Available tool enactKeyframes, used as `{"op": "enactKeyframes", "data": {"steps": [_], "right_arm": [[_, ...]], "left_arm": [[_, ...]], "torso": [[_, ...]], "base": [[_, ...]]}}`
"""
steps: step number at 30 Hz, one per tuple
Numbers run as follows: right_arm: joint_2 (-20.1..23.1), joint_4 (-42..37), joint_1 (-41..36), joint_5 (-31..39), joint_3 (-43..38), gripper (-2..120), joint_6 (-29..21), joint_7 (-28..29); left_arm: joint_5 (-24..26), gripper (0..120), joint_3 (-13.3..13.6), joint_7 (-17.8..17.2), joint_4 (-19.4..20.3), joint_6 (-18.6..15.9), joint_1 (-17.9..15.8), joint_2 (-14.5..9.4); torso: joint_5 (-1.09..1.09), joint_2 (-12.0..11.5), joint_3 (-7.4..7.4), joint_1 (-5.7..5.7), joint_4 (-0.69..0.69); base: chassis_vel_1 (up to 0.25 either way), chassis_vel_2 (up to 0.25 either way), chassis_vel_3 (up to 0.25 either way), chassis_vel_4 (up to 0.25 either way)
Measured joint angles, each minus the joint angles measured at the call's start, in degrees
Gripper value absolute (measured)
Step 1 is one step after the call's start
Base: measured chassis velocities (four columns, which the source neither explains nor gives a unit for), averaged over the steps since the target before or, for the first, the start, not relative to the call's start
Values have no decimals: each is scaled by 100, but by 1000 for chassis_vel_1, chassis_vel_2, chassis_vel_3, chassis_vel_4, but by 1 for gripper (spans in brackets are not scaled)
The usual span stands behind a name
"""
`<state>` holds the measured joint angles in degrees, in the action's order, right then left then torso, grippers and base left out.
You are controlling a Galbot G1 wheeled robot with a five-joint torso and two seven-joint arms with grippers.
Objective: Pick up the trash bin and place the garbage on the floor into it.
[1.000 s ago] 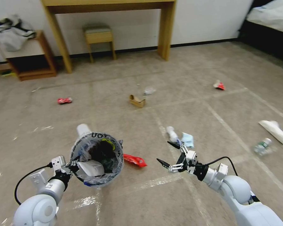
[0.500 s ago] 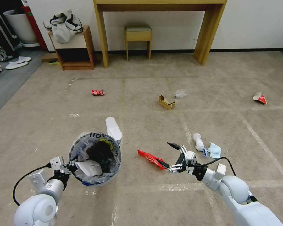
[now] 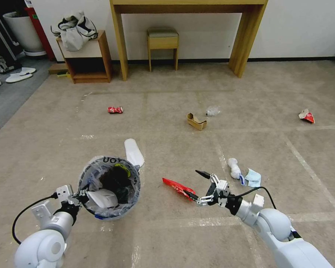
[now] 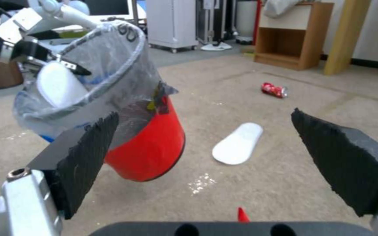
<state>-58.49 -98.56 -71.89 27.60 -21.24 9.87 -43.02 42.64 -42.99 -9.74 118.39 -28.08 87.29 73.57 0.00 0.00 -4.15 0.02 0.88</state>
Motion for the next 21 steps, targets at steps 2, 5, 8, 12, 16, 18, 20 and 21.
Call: {"op": "enactKeyframes", "data": {"steps": [2, 5, 8, 12, 16, 18, 20, 21], "right_arm": [[5, 27, -2, 0, -53, 100, 6, 13], [16, 31, -29, -2, -96, 100, 22, 15], [16, 23, -66, -40, -124, 100, 25, 15], [0, 23, -66, -52, -144, 100, -10, -21], [-30, 38, -47, -73, -183, 100, -87, -214], [-49, 65, -42, -55, -192, 100, -88, -306], [-50, 69, -42, -48, -193, 100, -87, -325], [-50, 69, -42, -48, -193, 100, -87, -325]], "left_arm": [[-13, 0, 51, 7, -14, 2, -24, 20], [-25, 0, 77, 10, -31, 9, -49, 34], [-43, 0, 85, 12, -41, 26, -62, 37], [-44, 0, 85, 14, -41, 32, -61, 35], [-59, 0, 76, 38, -41, 61, -45, 38], [-64, 0, 75, 51, -40, 70, -37, 45], [-66, 0, 75, 51, -39, 74, -37, 46], [-66, 0, 75, 51, -39, 74, -37, 46]], "torso": [[0, 0, 0, 0, 1], [0, 0, 0, 0, 0], [0, 0, 0, 0, 1], [0, 0, 0, 0, 0], [0, 0, 0, 0, 0], [0, 0, 0, 0, 0], [0, 0, 0, 0, 0], [0, 0, 0, 0, 0]], "base": [[0, 0, 0, 0], [0, 0, 0, 0], [0, 0, 0, 0], [0, 0, 0, 0], [0, 0, 0, 0], [0, 0, 0, 0], [0, 0, 0, 0], [0, 0, 0, 0]]}}
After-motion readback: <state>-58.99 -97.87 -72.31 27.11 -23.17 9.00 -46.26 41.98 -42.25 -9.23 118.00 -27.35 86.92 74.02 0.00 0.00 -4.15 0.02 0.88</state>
